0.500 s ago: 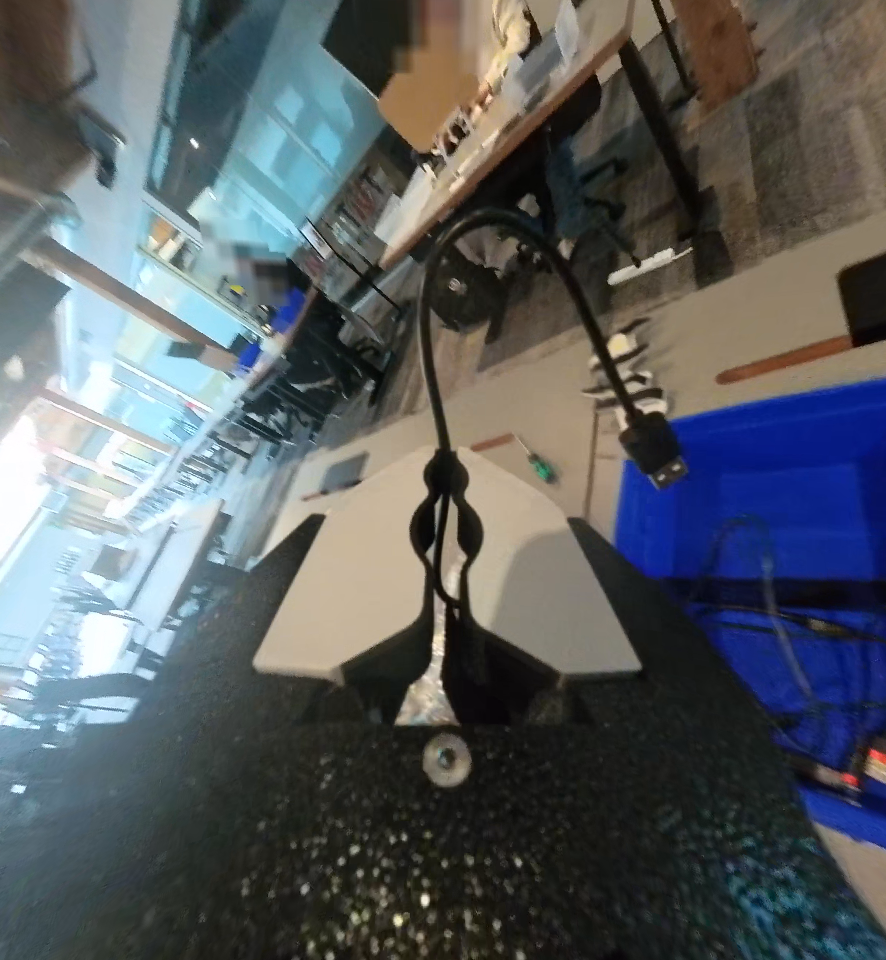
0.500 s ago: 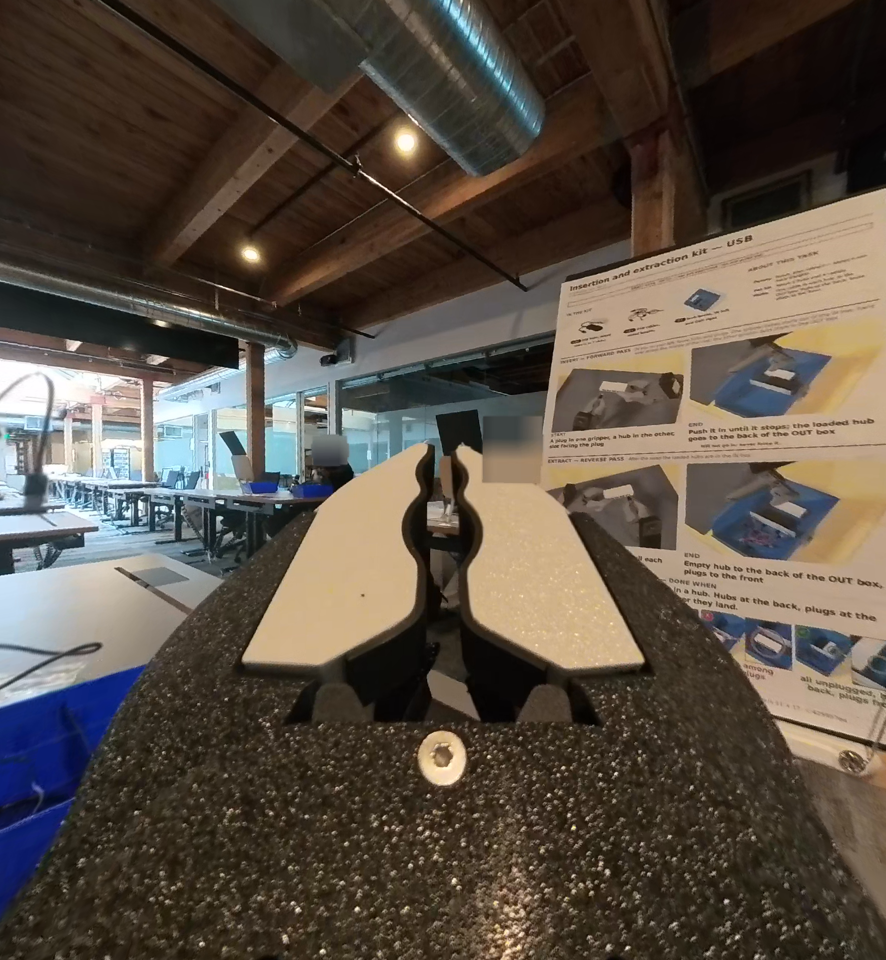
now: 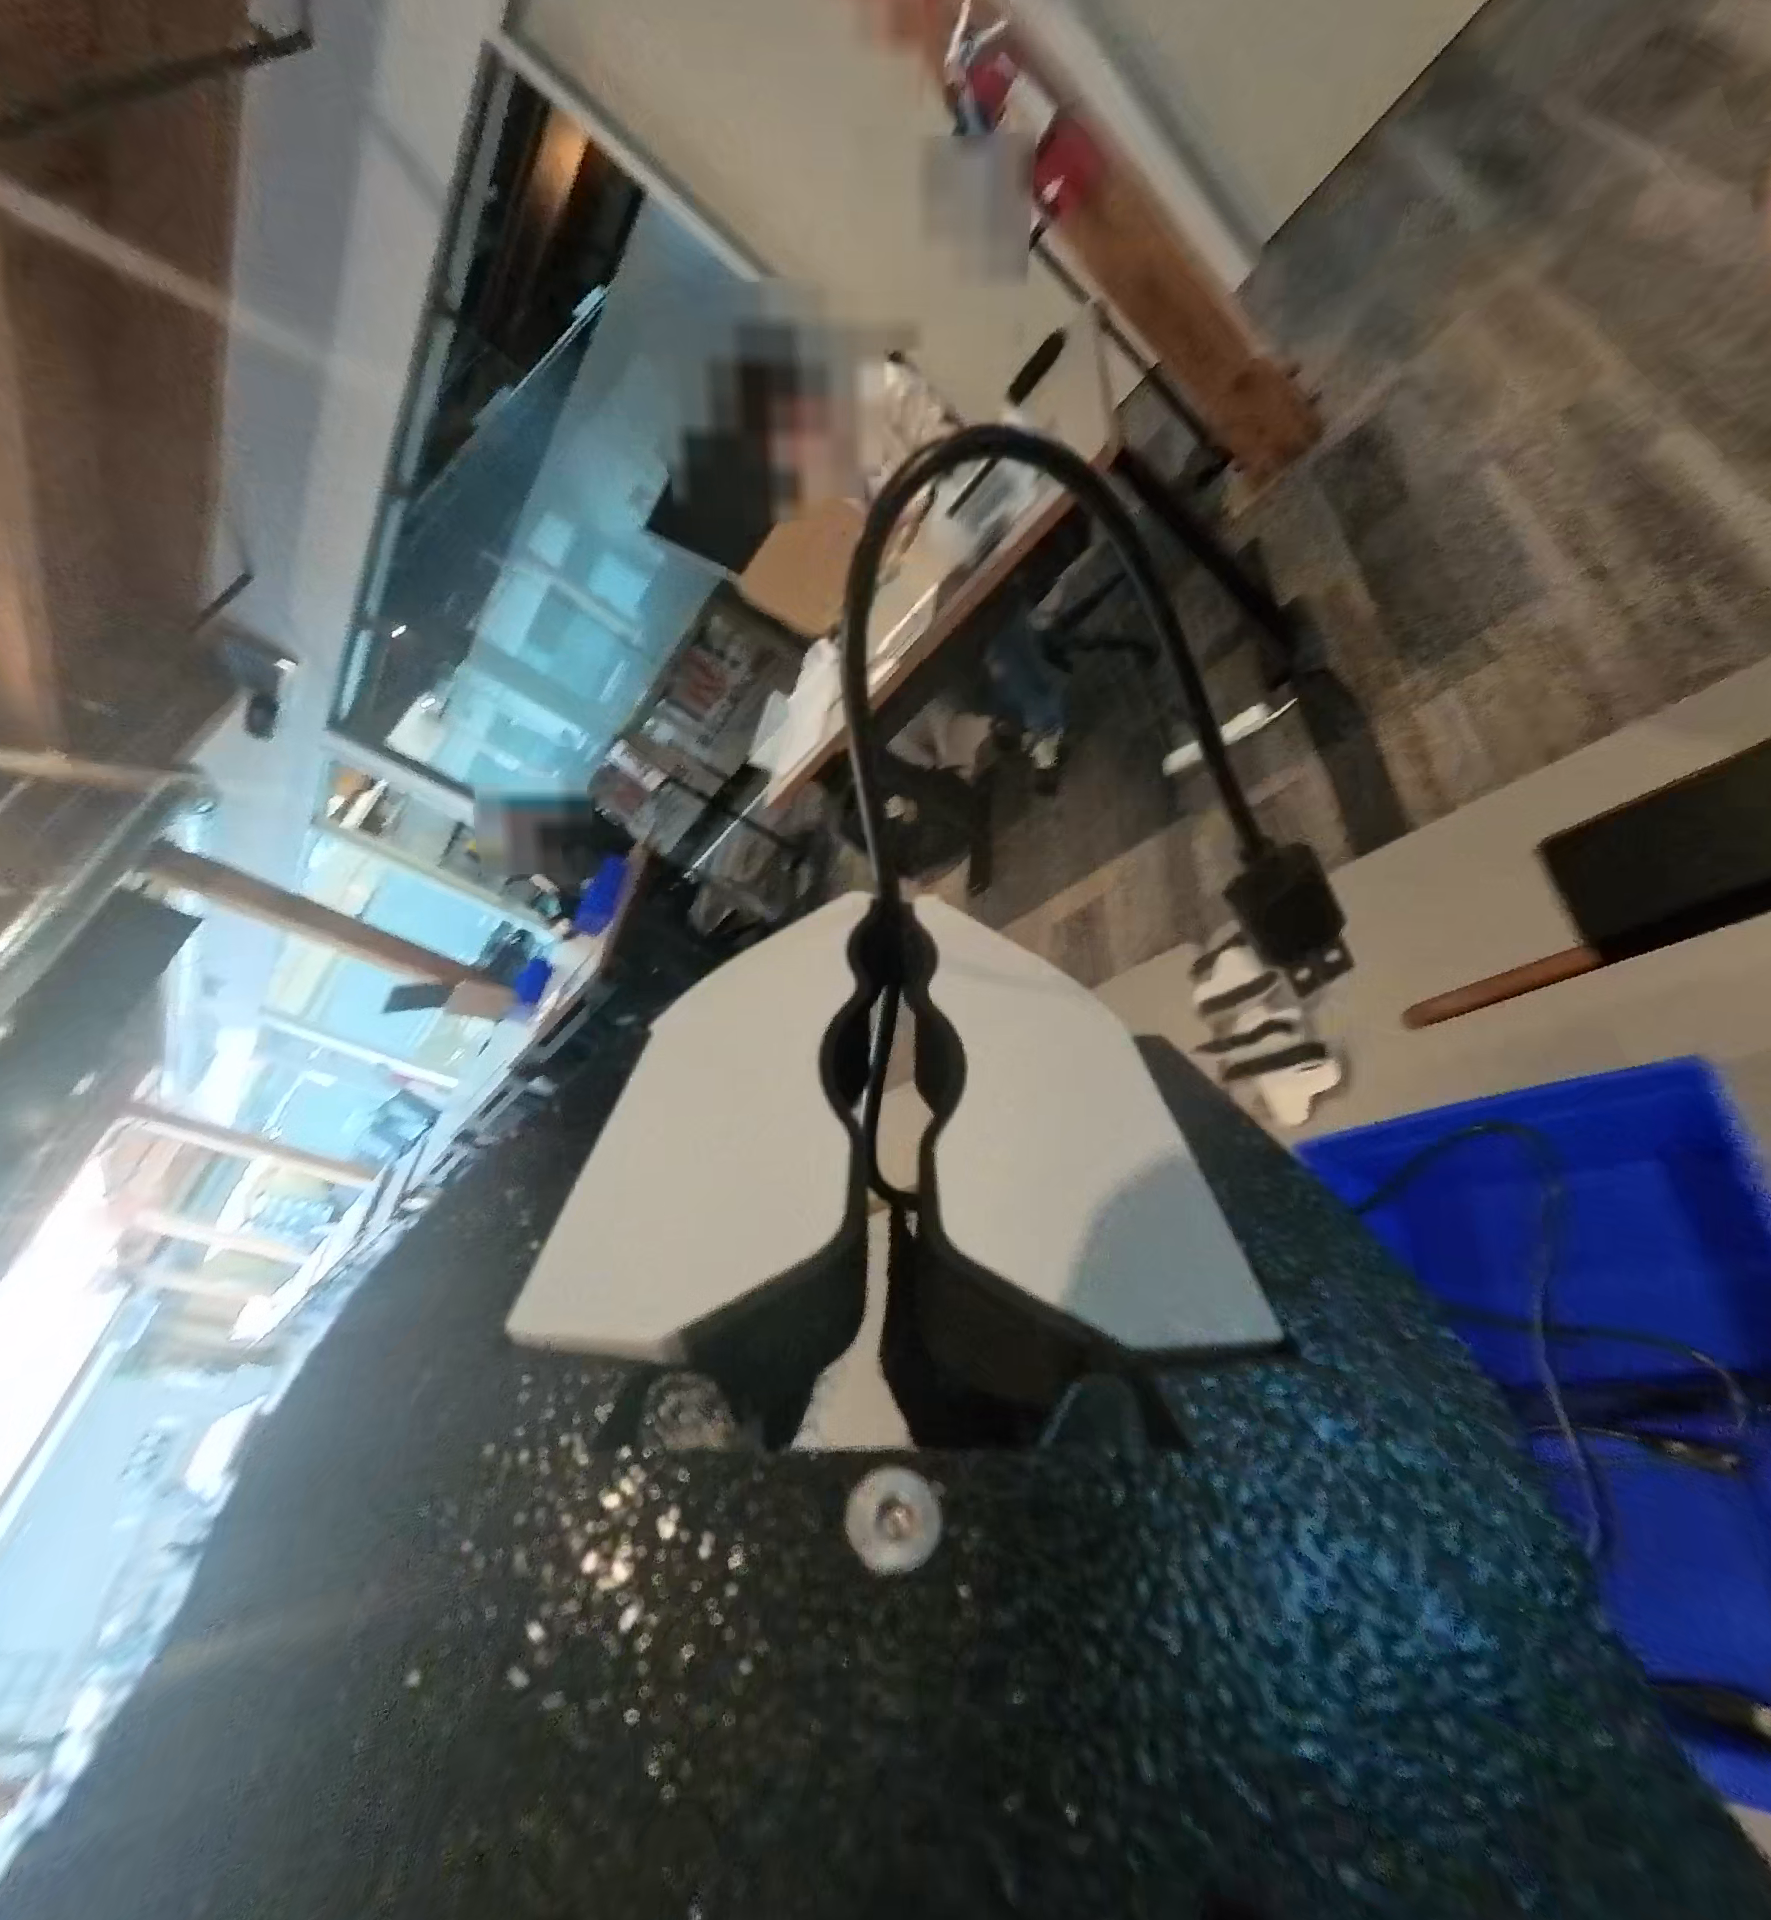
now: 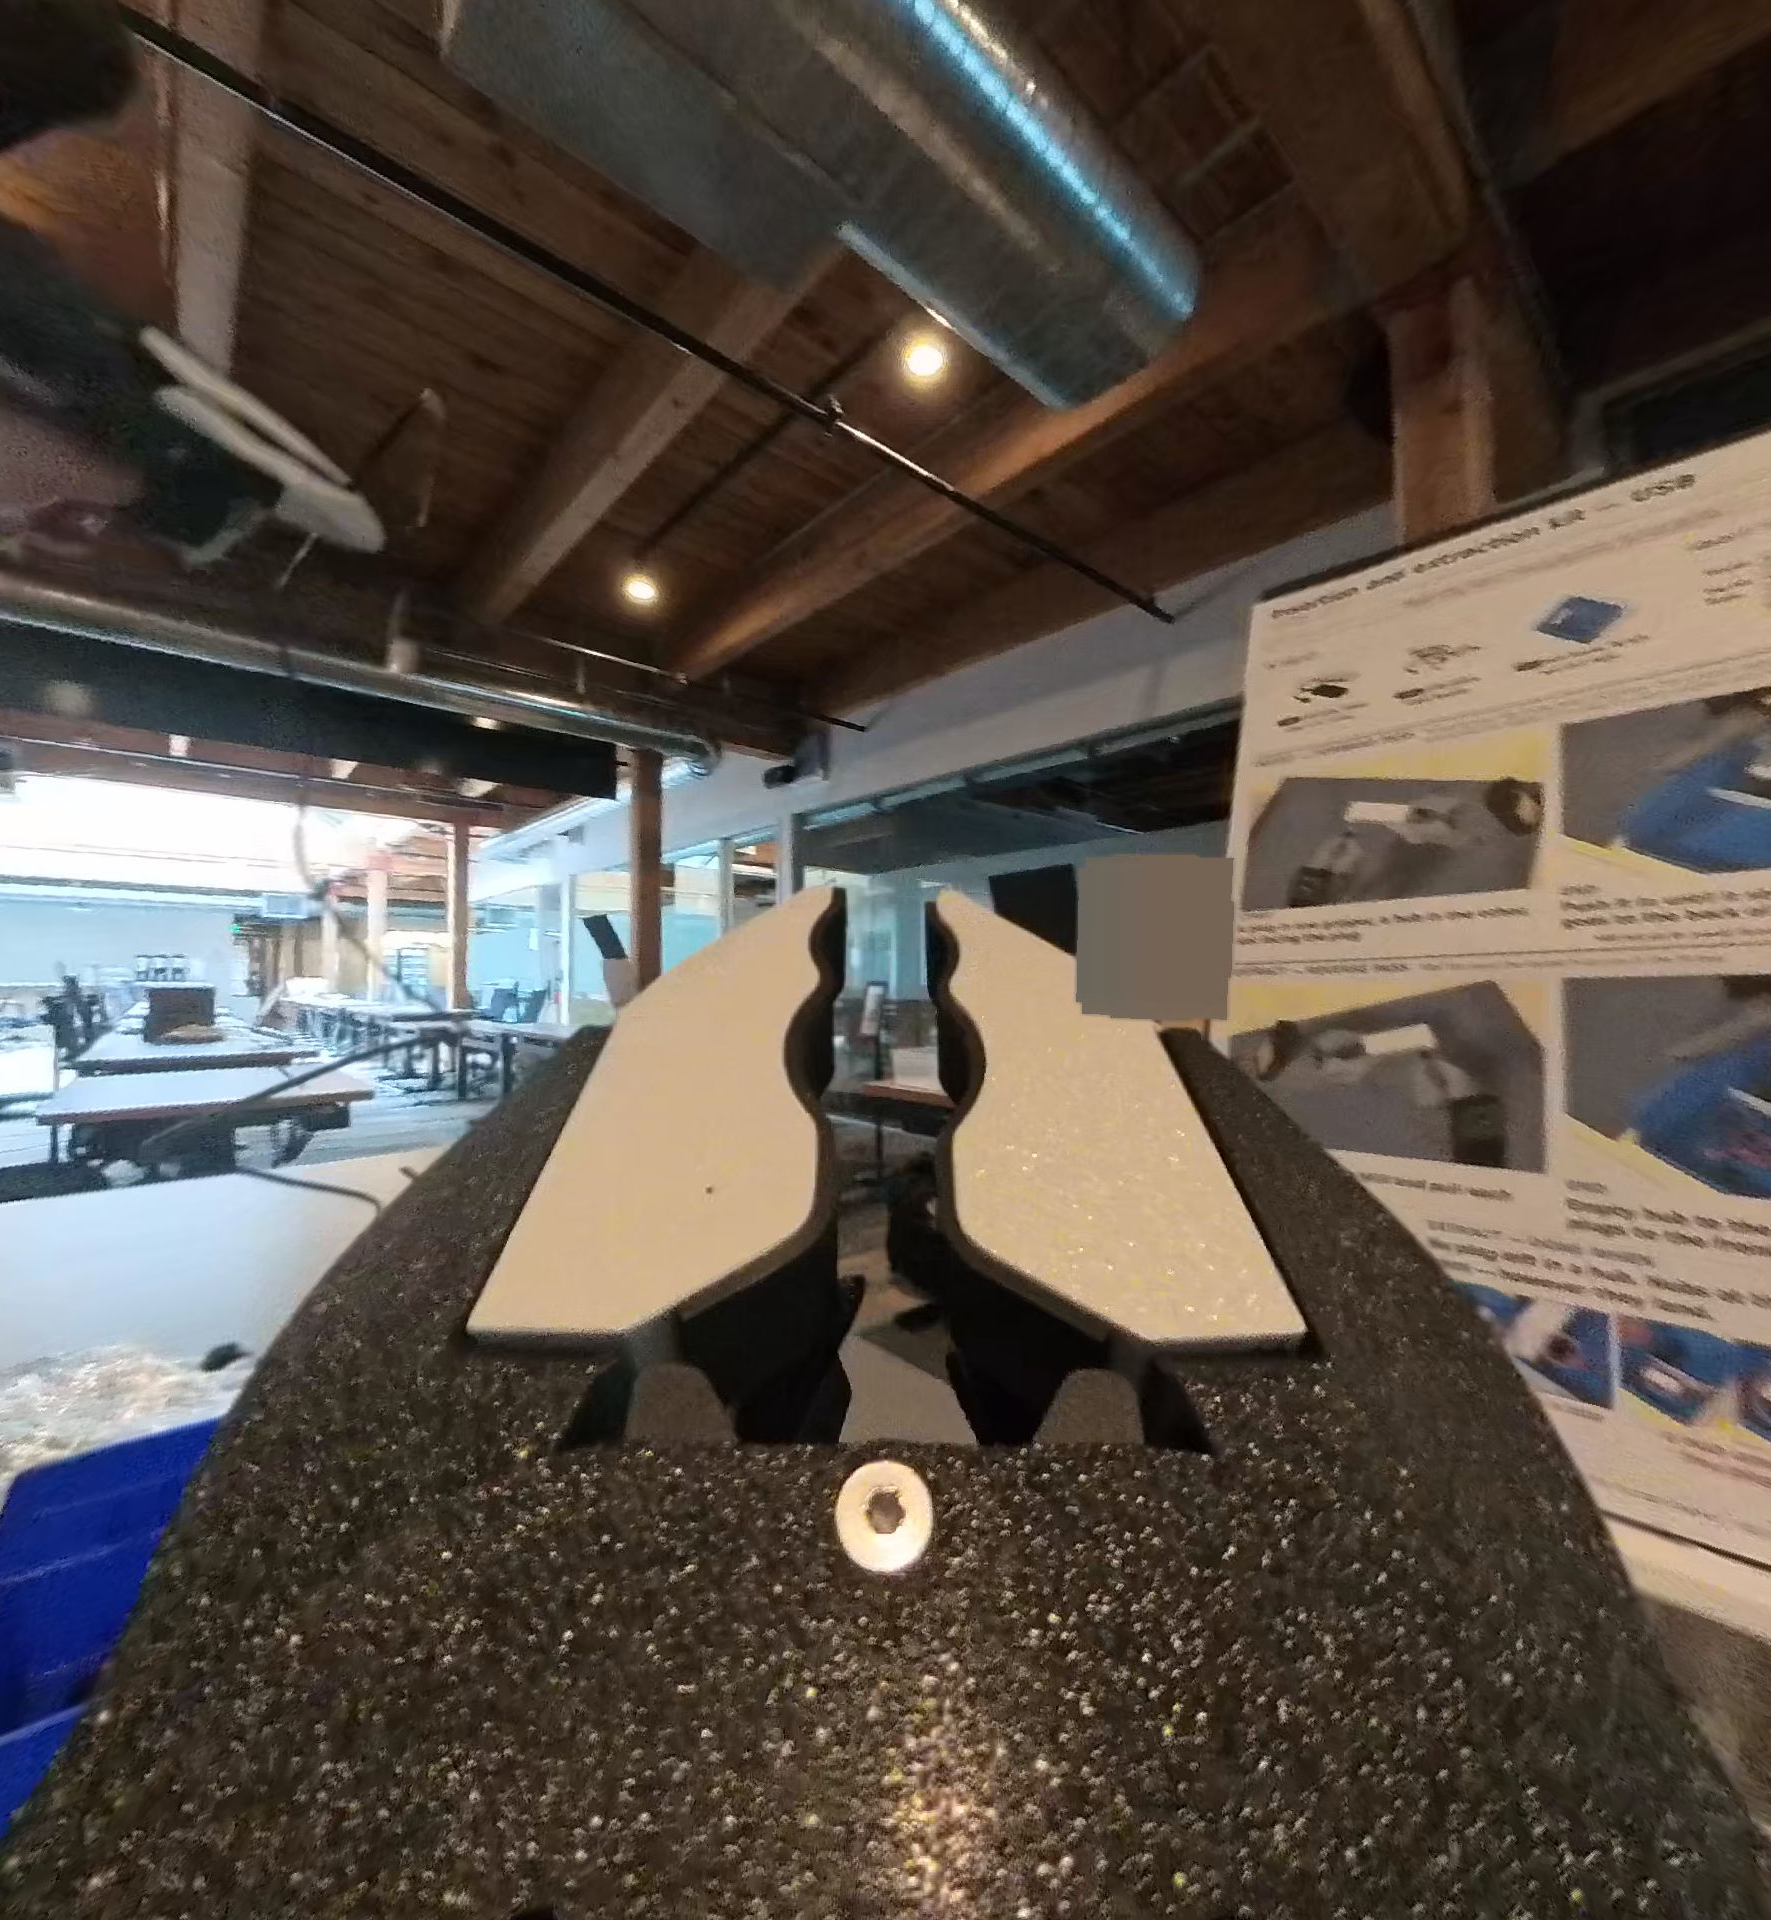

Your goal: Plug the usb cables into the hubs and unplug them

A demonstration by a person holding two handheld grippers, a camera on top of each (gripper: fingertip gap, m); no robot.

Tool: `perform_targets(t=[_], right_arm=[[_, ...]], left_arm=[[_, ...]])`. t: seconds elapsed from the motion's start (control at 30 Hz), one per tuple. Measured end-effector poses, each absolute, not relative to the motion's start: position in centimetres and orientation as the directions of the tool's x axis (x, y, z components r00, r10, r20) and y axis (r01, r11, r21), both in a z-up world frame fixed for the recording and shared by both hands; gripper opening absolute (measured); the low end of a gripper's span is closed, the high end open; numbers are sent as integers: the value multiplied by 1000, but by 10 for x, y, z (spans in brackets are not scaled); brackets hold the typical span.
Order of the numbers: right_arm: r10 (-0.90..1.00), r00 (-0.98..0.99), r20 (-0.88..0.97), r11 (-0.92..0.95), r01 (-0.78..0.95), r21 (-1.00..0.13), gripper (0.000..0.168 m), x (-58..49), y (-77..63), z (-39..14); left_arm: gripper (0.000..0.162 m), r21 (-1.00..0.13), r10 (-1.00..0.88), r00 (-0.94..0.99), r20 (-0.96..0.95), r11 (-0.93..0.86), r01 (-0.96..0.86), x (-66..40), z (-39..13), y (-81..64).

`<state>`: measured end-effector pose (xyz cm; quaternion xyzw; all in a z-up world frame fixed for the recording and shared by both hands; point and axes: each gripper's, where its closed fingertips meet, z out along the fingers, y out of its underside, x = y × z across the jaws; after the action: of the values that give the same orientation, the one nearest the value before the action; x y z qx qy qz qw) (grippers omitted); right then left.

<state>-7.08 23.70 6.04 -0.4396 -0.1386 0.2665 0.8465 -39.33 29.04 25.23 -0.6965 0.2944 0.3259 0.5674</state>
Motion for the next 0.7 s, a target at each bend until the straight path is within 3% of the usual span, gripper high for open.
perform_targets(t=[0.17, 0.27, 0.4, 0.5, 0.7], right_arm=[[531, 845, 59, 525, -274, -806, 15, -73, 216, 71], [507, 861, 45, 557, -288, -779, 16, -59, 199, 77], [396, 918, 13, 639, -265, -722, 18, -14, 173, 84], [425, 905, -5, 628, -298, -719, 18, 8, 157, 84], [430, 902, 45, 556, -225, -800, 23, 16, 147, 74]], left_arm=[[2, -678, -182, 682, -708, -96, -729, -331, 289, 277], [2, -701, -271, 698, -663, -103, -705, -304, 282, 265], [2, -616, -362, 628, -689, -163, -771, -289, 218, 254], [2, -575, -453, 577, -680, -160, -802, -278, 150, 242], [2, -633, -577, 565, -590, -104, -767, -252, 36, 206]])
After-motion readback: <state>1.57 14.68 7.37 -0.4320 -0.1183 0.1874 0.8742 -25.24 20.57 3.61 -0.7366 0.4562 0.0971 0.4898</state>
